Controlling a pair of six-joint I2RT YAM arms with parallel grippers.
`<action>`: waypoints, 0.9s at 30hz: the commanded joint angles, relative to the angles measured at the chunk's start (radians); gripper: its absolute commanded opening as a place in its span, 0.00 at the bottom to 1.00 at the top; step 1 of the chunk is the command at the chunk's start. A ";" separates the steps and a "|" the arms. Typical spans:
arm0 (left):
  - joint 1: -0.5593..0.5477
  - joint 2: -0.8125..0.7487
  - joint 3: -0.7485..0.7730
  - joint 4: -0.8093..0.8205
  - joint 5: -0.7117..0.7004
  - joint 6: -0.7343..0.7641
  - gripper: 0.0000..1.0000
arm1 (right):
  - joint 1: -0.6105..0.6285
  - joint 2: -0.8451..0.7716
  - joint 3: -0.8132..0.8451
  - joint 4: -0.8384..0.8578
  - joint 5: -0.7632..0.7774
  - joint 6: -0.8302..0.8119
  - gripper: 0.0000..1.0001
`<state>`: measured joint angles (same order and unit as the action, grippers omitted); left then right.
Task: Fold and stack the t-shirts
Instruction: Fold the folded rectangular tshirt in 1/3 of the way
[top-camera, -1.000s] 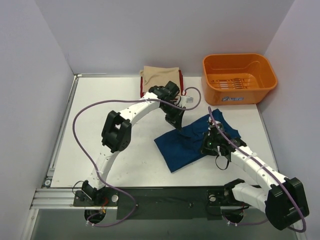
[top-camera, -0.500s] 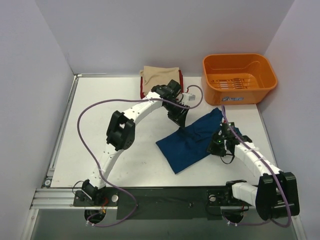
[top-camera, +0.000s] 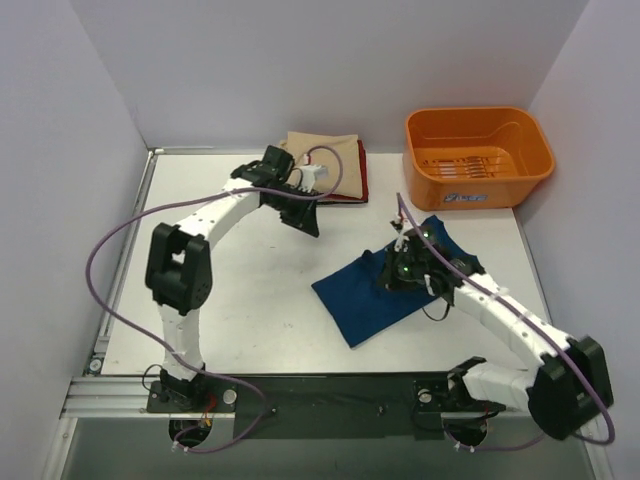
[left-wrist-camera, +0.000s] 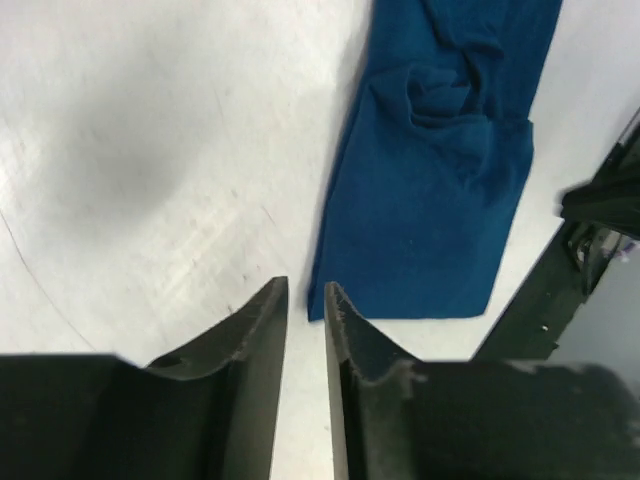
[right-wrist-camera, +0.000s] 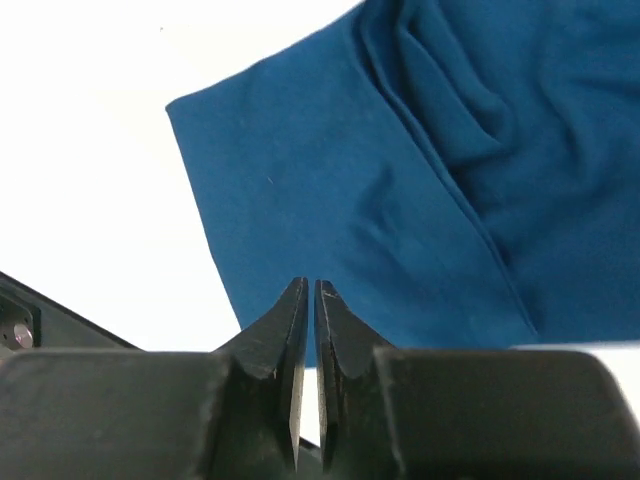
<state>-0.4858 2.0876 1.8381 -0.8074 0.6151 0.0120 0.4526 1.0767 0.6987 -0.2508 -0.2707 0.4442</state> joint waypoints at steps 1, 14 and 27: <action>-0.014 -0.234 -0.309 0.161 0.069 -0.006 0.27 | 0.075 0.237 0.097 0.110 -0.032 -0.004 0.03; -0.096 -0.304 -0.543 0.295 -0.020 -0.017 0.28 | -0.101 0.621 0.349 -0.014 0.191 -0.117 0.00; -0.105 -0.140 -0.475 0.272 -0.155 0.003 0.59 | -0.111 0.332 0.267 -0.194 0.223 -0.050 0.24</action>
<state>-0.6113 1.8740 1.2881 -0.5262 0.5014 0.0051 0.3267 1.5600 1.0382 -0.3122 -0.0826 0.3153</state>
